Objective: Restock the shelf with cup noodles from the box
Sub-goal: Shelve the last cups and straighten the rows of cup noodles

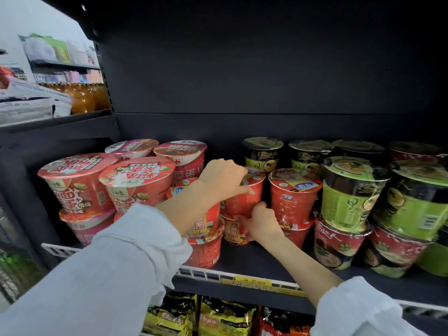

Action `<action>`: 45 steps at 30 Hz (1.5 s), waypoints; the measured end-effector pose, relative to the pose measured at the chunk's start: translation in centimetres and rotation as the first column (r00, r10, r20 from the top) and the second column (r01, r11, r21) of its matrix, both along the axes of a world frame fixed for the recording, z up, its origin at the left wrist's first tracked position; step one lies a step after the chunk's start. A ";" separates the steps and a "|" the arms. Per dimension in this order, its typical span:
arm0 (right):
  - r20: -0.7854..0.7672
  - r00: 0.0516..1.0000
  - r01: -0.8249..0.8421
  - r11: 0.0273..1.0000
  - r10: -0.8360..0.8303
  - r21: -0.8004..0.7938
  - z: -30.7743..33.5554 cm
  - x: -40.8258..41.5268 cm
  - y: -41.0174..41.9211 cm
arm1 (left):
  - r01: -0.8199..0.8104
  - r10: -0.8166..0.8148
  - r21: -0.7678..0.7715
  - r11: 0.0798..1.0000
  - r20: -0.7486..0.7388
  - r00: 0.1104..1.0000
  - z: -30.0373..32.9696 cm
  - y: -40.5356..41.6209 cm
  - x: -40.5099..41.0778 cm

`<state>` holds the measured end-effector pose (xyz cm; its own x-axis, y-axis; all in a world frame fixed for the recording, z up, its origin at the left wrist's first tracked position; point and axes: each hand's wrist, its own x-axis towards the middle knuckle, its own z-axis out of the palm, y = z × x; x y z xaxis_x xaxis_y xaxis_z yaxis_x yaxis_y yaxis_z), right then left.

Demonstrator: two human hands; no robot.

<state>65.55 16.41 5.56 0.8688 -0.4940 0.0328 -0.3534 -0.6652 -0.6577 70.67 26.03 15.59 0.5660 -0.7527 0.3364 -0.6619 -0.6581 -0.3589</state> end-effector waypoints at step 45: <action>0.131 0.955 -0.126 0.764 0.266 -0.633 -0.1 7.4 -0.2 | -0.230 0.219 -0.005 0.973 -0.292 0.931 0.7 -1.8 8.2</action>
